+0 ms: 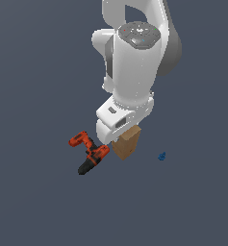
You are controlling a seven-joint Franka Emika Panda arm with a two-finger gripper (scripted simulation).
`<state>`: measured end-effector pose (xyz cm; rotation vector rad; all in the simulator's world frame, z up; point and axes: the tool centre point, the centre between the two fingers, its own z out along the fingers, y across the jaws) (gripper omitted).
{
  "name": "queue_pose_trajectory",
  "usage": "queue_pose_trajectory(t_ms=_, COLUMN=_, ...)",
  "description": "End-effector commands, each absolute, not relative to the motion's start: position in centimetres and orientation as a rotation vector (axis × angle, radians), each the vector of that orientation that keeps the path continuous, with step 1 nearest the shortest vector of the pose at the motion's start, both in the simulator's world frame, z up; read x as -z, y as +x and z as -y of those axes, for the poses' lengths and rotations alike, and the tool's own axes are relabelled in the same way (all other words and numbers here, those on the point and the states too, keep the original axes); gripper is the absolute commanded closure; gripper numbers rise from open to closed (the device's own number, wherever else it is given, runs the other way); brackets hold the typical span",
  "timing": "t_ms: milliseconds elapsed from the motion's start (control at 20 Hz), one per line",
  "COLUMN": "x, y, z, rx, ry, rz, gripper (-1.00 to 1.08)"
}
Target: Pick up a designated object from a clutter of objects.
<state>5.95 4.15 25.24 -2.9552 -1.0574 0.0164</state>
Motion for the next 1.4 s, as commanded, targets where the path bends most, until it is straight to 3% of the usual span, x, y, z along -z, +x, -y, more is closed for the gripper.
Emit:
queue_pose_trajectory(t_ms=0, x=-28.7, y=5.5, z=-4.3, rx=0.0, ry=-2.958, rz=1.059, gripper=1.08)
queue_pose_trajectory(t_ms=700, x=-44.0, y=2.5, z=-4.6, rx=0.0, ry=-2.957, rz=1.059, gripper=1.08)
queue_pose_trajectory(t_ms=1350, x=-49.7, y=1.8, z=-4.8, rx=0.0, ry=-2.958, rz=1.058, gripper=1.08)
